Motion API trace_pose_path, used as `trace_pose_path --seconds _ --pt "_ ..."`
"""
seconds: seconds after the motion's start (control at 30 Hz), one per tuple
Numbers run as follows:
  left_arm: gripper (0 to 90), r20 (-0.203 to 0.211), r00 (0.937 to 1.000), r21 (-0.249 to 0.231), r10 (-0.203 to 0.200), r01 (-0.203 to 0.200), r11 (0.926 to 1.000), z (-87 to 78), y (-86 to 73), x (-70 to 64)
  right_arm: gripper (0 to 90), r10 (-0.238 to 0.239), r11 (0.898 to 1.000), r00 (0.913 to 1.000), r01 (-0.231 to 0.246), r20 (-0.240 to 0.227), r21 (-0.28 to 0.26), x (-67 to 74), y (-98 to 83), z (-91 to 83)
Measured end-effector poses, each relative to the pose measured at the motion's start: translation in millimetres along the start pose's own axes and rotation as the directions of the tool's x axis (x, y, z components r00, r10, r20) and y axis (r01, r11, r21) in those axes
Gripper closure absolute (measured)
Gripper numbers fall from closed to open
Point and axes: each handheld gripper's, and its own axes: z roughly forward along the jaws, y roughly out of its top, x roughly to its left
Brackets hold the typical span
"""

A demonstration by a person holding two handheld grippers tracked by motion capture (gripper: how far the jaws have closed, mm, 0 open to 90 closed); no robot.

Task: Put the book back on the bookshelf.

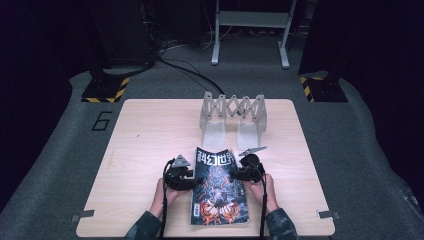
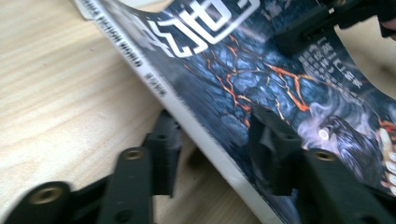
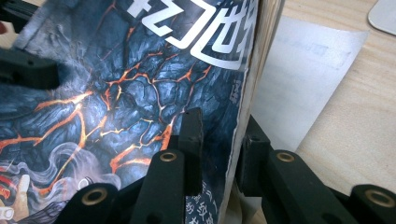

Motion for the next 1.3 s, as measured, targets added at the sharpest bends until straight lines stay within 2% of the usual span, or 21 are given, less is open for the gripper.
trace_pose_path --seconds 0.07,0.17,0.23,0.37,0.47,0.53,0.67,0.7,0.83,0.9,0.97,1.0,1.07,1.1,1.13,1.3 --pt "47.3 0.019 0.9997 0.011 -0.012 0.012 0.9999 1.8 1.2 1.0 76.0 0.007 1.000 1.0000 -0.007 -0.004 0.001 -0.3 -0.2 -0.2" --pt "45.1 0.026 0.9993 0.015 -0.026 0.026 0.9996 3.7 3.0 2.2 76.2 0.008 1.000 1.0000 -0.008 -0.002 -0.003 0.1 -0.3 0.1" --pt "40.4 0.037 0.9984 0.016 -0.043 0.043 0.9990 7.9 7.0 4.0 76.3 0.004 1.000 1.0000 -0.004 0.001 -0.005 0.3 -0.8 -0.1" --pt "39.5 0.031 0.9989 0.020 -0.035 0.034 0.9992 13.8 12.5 4.1 76.4 0.006 1.000 1.0000 -0.006 -0.001 -0.018 -0.1 -2.6 0.0" --pt "39.7 0.032 0.9990 0.042 -0.030 0.029 0.9987 18.3 17.5 4.8 76.4 0.012 1.000 0.9999 -0.013 -0.004 -0.028 -0.2 -3.5 0.2" --pt "42.1 0.023 0.9997 0.060 -0.011 0.010 0.9981 20.2 20.5 4.4 76.4 0.003 1.000 1.0000 -0.003 0.000 -0.025 -0.2 -3.2 0.1" --pt "51.2 0.014 0.9999 0.069 0.000 -0.001 0.9976 20.9 20.9 3.5 76.3 0.003 1.000 1.0000 -0.003 -0.001 -0.025 0.1 -3.5 -0.2" --pt "53.4 0.013 0.9998 0.070 0.018 -0.019 0.9974 20.3 21.6 3.7 76.1 0.000 1.000 1.0000 0.000 -0.002 -0.027 -0.3 -3.4 -0.1" --pt "57.9 0.014 0.9997 0.065 0.020 -0.021 0.9976 18.8 22.9 2.1 75.5 -0.013 0.999 0.9999 0.013 0.001 -0.036 -0.9 -3.1 0.5" --pt "61.6 0.010 0.9997 0.037 0.021 -0.021 0.9991 16.7 22.5 0.8 71.8 0.004 1.000 1.0000 -0.004 -0.006 -0.029 0.6 -2.9 0.3" --pt "63.3 0.011 0.9999 0.018 0.012 -0.012 0.9998 15.9 21.3 -1.0 66.7 -0.011 0.999 0.9998 0.010 -0.015 -0.034 -1.2 -2.3 0.7" --pt "63.9 -0.001 0.9998 -0.016 0.020 -0.020 0.9997 14.0 18.7 -4.1 64.1 -0.015 0.999 0.9996 0.014 -0.023 -0.034 -1.3 -2.4 0.6" --pt "65.5 -0.007 0.9996 -0.050 0.026 -0.027 0.9984 11.6 16.4 -6.8 57.1 -0.005 0.999 0.9990 0.004 -0.045 -0.037 -1.4 -2.5 0.5" --pt "66.0 -0.008 0.9998 -0.063 0.016 -0.016 0.9979 10.6 15.5 -9.0 55.1 0.002 0.999 0.9988 -0.004 -0.049 -0.034 -1.1 -2.7 0.0" --pt "66.4 -0.010 0.9995 -0.076 0.031 -0.031 0.9966 9.2 15.1 -9.6 51.8 0.001 0.999 0.9990 -0.002 -0.044 -0.034 -1.0 -2.7 -0.4" --pt "67.7 -0.014 0.9989 -0.132 0.046 -0.047 0.9902 4.3 12.3 -15.5 39.5 -0.007 0.999 0.9997 0.006 -0.021 -0.040 -3.5 -1.9 -2.2"
